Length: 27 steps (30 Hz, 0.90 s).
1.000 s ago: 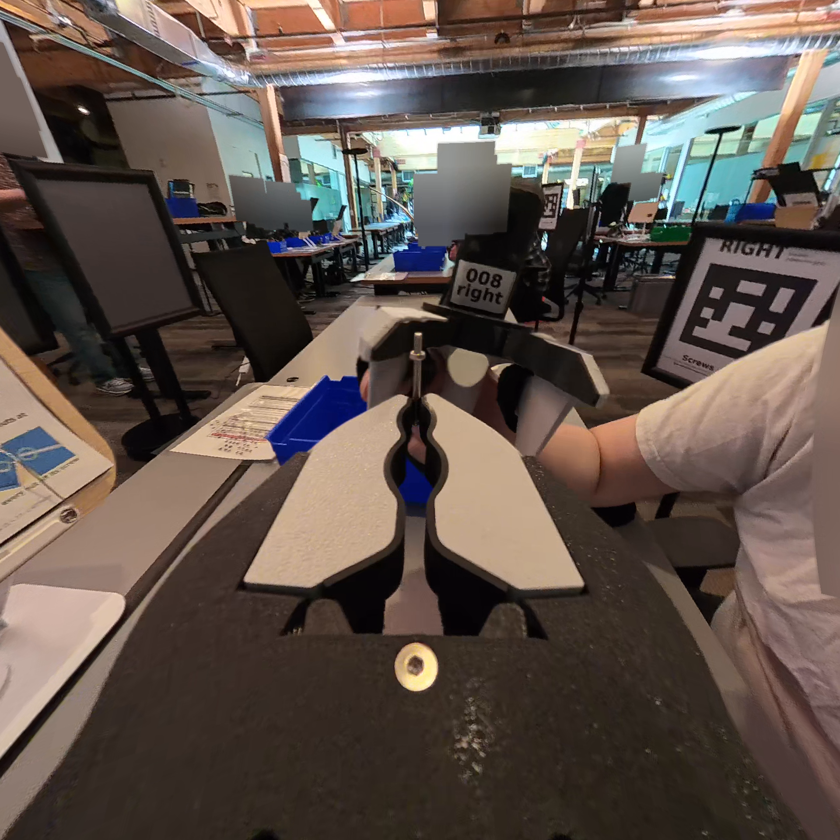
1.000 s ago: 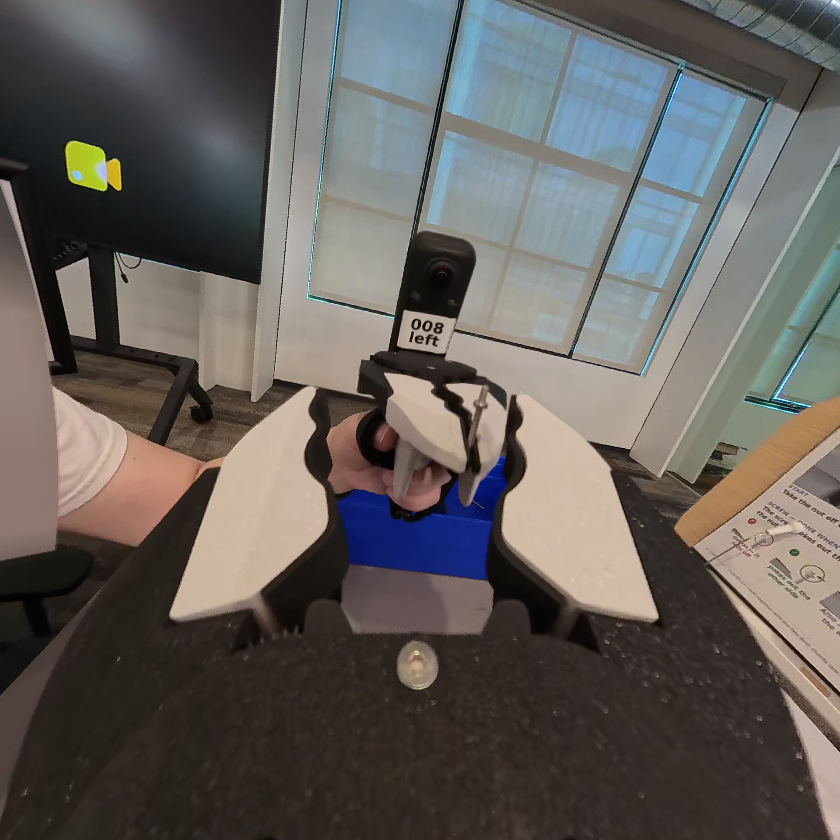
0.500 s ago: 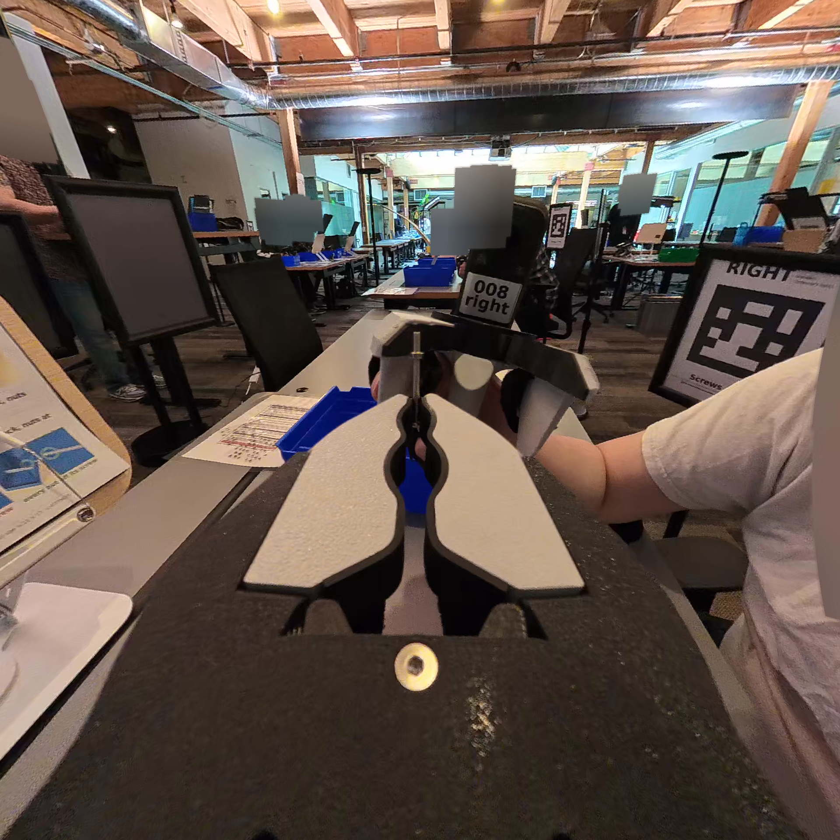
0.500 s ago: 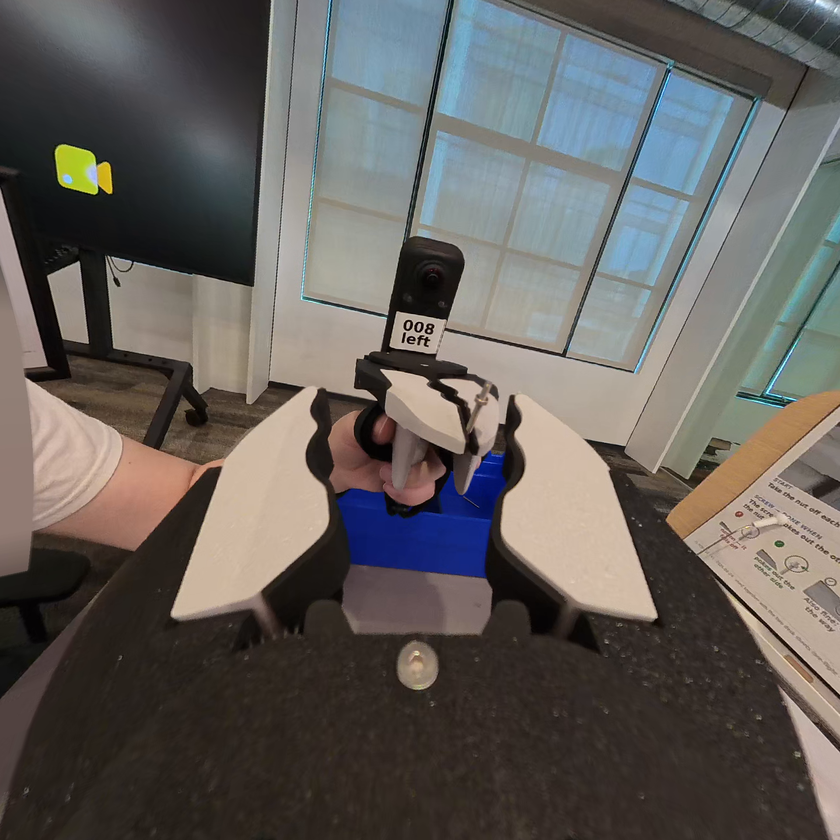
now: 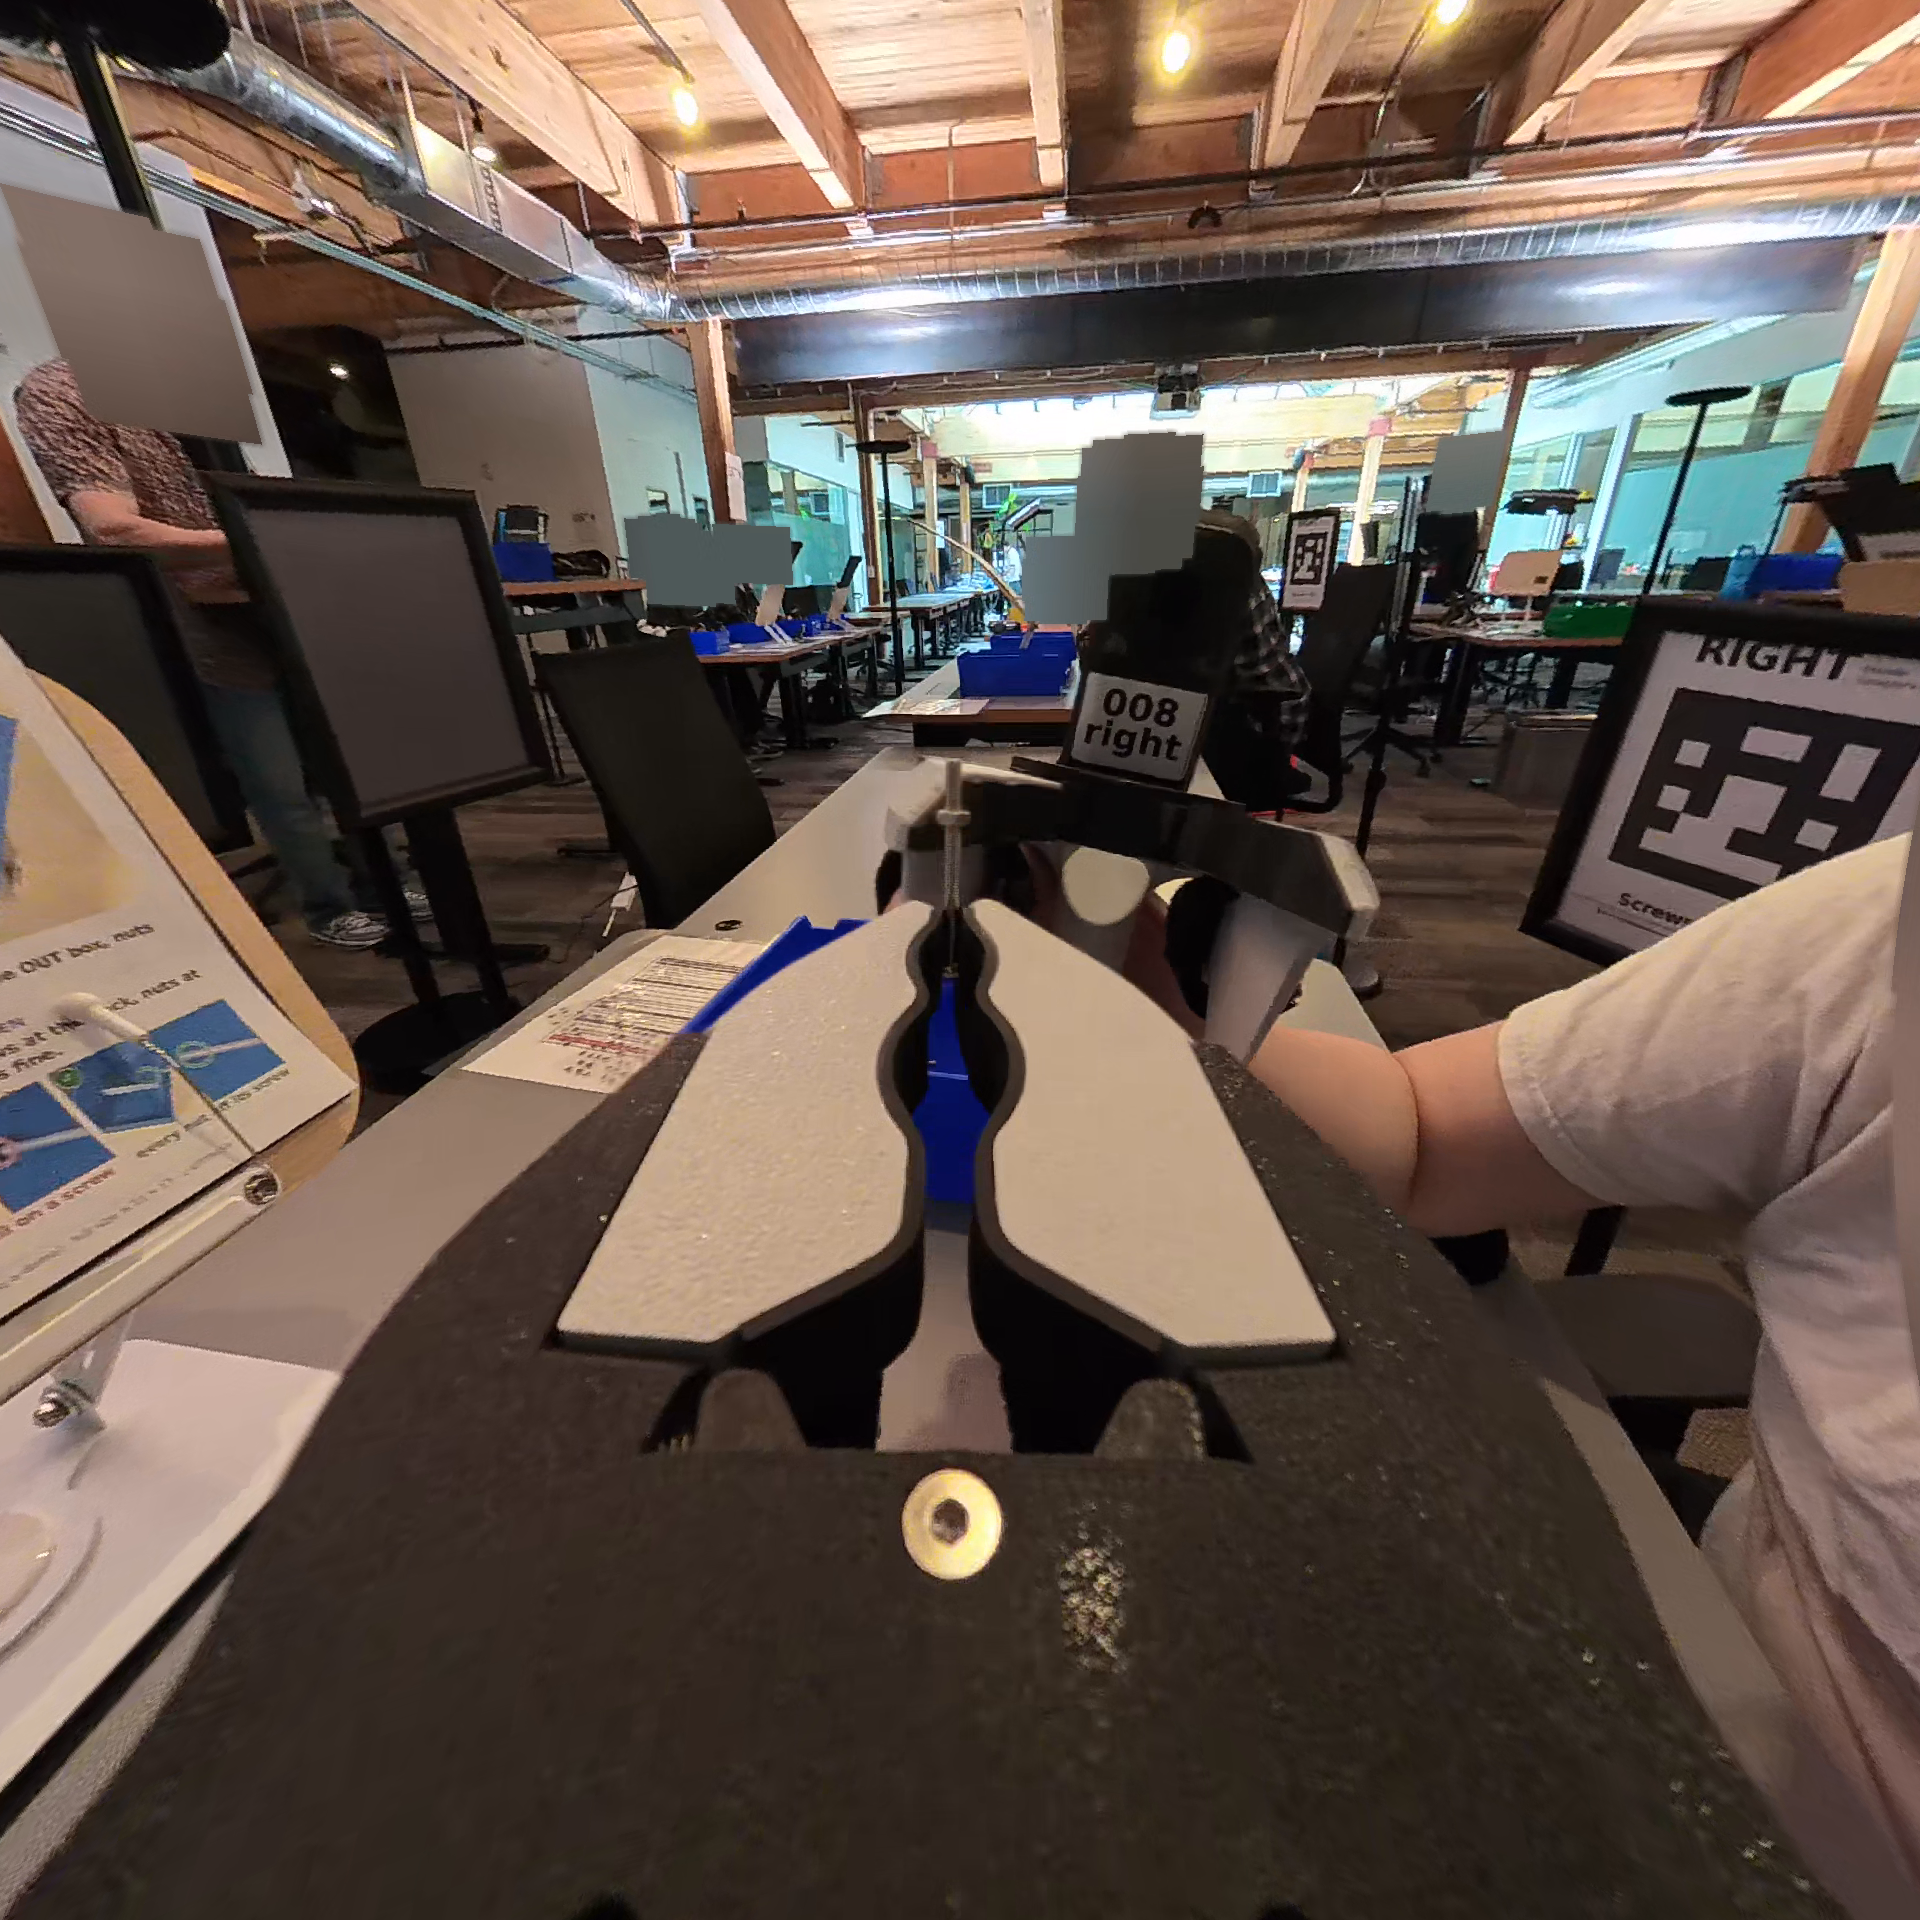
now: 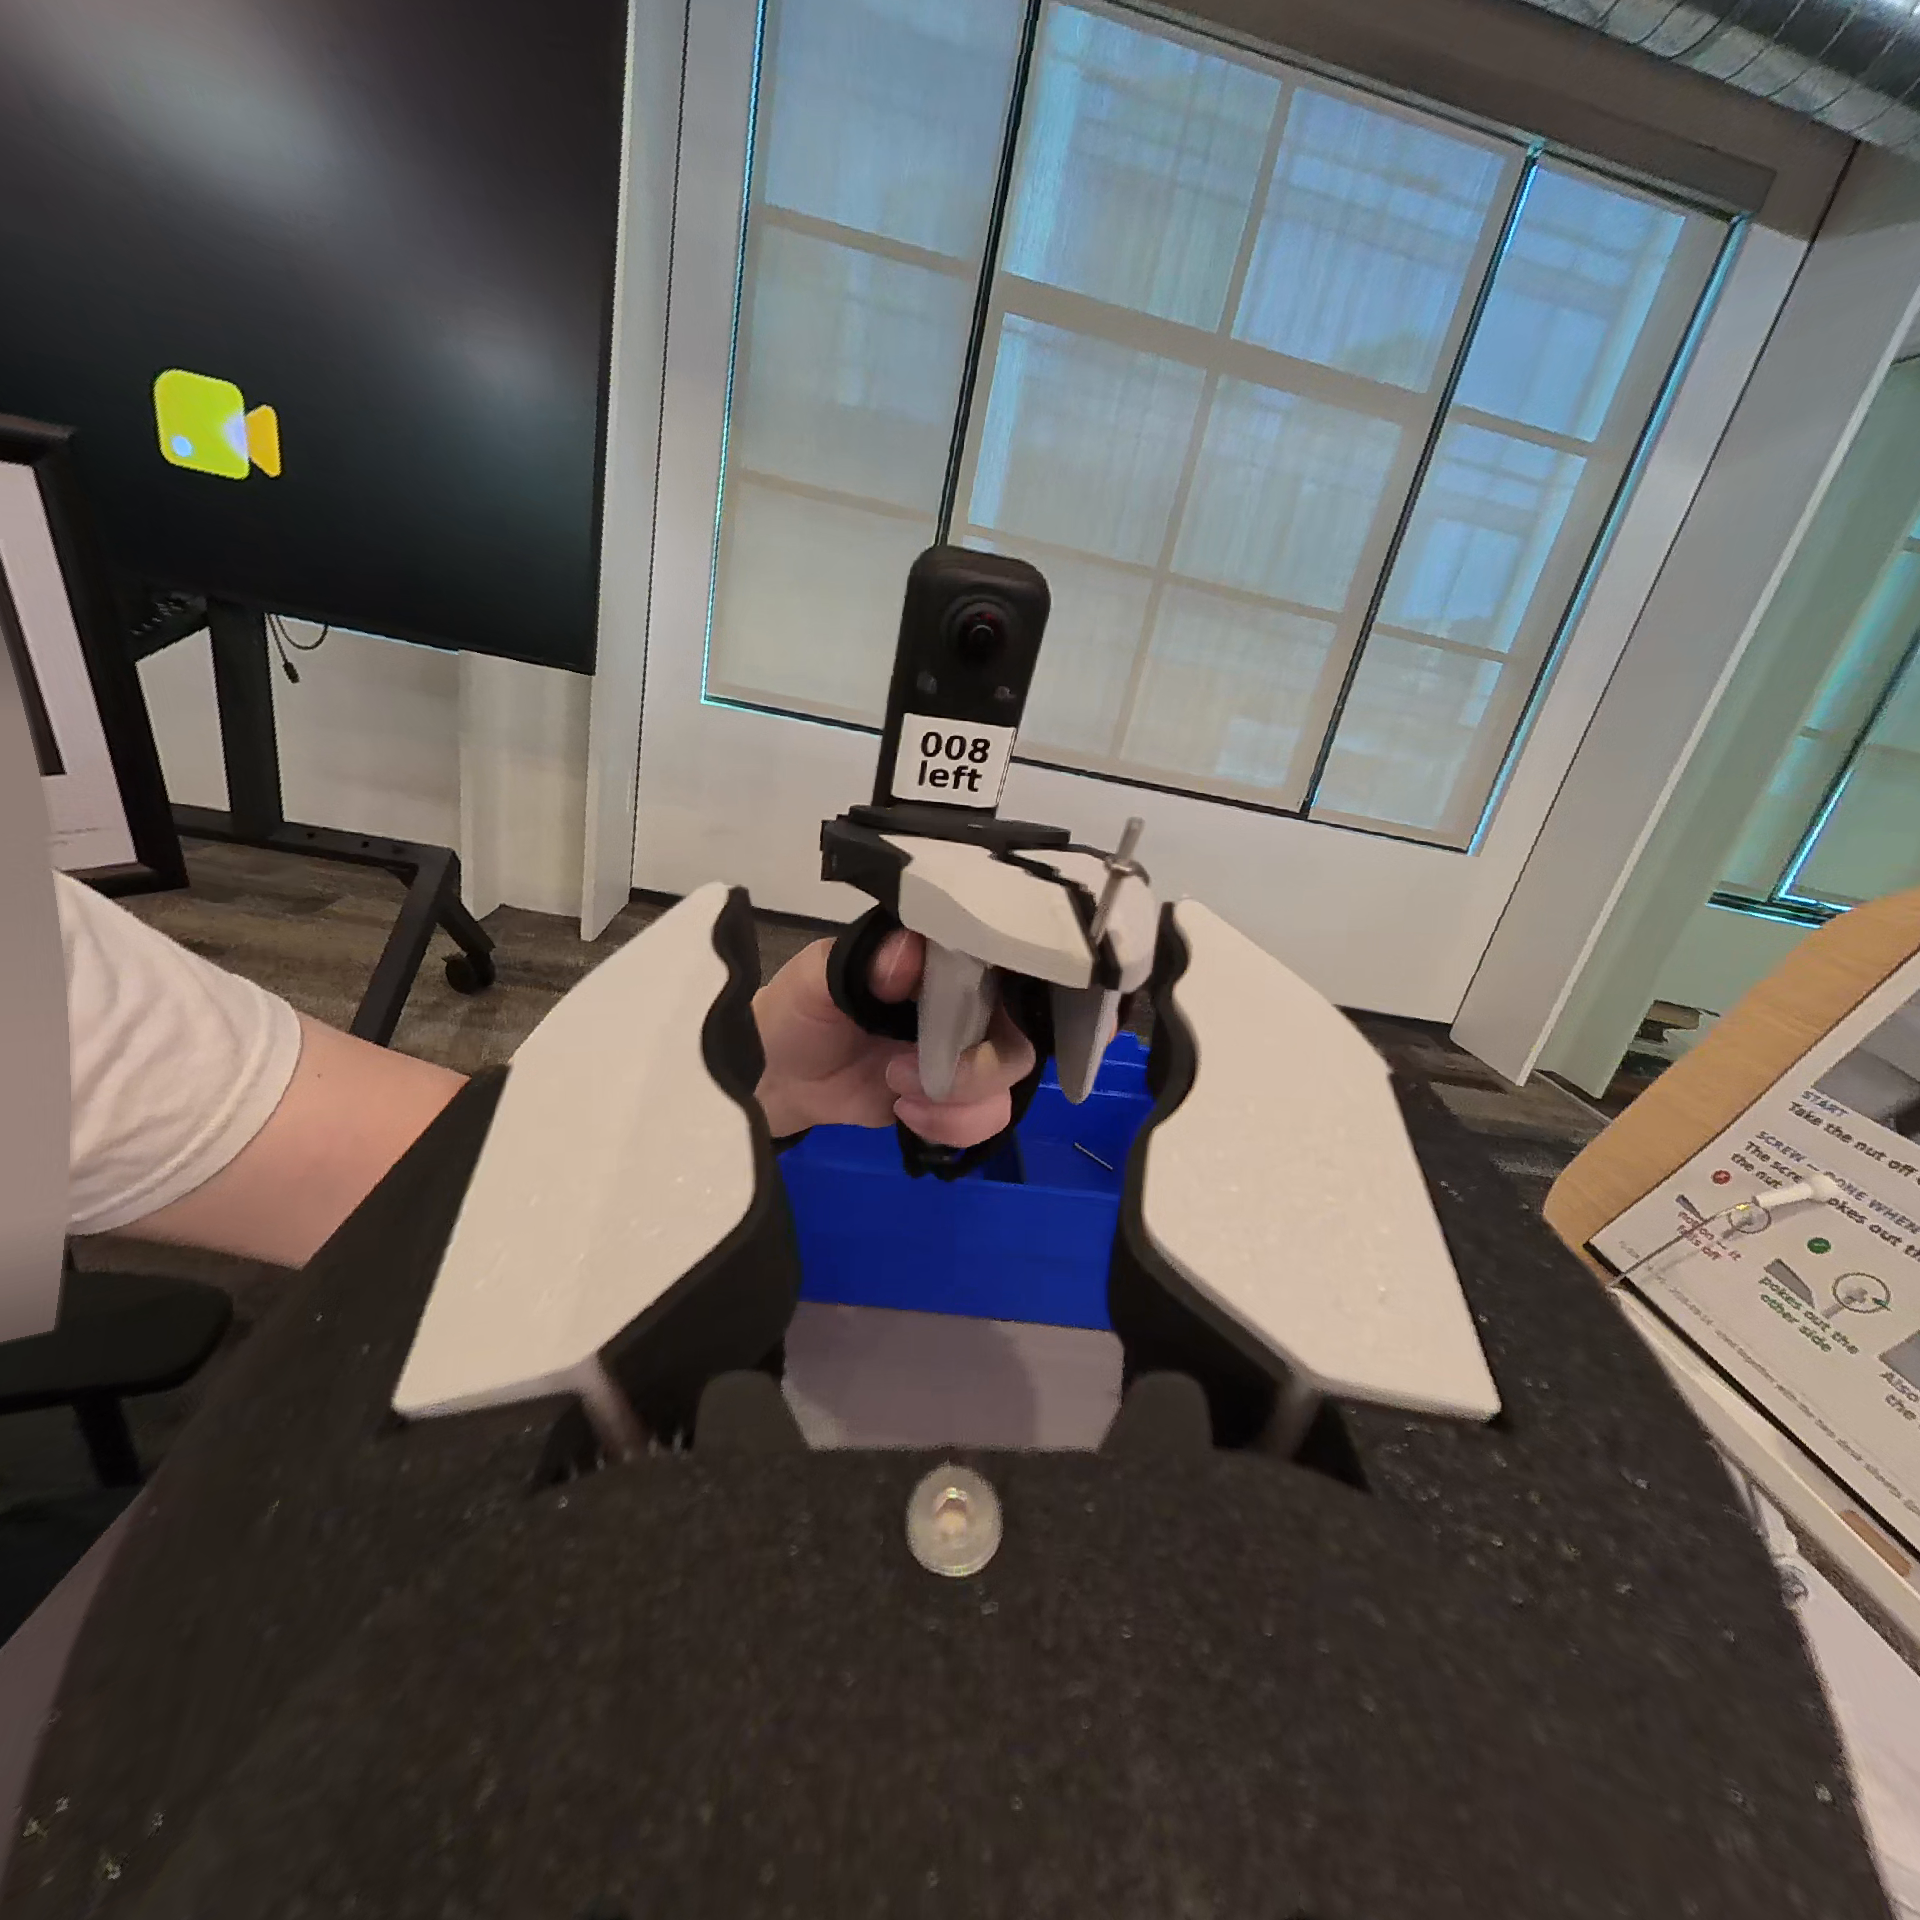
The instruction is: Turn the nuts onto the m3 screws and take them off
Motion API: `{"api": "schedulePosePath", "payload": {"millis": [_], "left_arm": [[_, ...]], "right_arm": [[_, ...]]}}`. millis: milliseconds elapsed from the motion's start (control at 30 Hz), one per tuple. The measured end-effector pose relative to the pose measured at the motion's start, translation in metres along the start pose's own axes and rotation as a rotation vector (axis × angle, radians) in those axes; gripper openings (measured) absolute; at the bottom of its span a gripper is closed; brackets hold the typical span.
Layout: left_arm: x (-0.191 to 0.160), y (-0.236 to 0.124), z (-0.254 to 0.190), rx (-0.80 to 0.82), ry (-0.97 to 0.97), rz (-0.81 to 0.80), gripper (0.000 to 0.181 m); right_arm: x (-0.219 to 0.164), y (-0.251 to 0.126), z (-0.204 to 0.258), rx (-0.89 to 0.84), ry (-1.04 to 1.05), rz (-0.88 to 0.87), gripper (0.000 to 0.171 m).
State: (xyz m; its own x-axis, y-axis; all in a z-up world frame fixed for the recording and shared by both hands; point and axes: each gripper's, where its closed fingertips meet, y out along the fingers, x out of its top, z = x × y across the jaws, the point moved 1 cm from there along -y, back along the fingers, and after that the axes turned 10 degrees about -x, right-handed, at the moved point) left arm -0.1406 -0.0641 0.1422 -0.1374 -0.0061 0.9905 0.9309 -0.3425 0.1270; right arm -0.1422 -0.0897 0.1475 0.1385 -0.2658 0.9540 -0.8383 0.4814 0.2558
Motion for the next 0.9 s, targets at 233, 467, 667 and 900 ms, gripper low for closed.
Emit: {"api": "schedulePosePath", "payload": {"millis": [233, 467, 667, 900], "left_arm": [[-0.016, 0.017, -0.007, -0.029, 0.013, 0.065, 0.002], [0.009, -0.01, 0.01, 0.07, 0.002, -0.057, 0.001], [-0.001, 0.006, -0.004, -0.013, 0.012, -0.003, 0.001], [-0.006, 0.013, -0.01, -0.04, 0.014, 0.028, 0.002]], "right_arm": [[-0.006, 0.007, 0.01, 0.017, -0.018, 0.019, 0.078], [0.002, -0.002, 0.002, 0.012, -0.014, -0.001, 0.054], [-0.001, -0.006, -0.023, -0.076, 0.117, -0.016, 0.025], [-0.002, -0.007, -0.021, -0.03, 0.155, -0.019, 0.013]]}}
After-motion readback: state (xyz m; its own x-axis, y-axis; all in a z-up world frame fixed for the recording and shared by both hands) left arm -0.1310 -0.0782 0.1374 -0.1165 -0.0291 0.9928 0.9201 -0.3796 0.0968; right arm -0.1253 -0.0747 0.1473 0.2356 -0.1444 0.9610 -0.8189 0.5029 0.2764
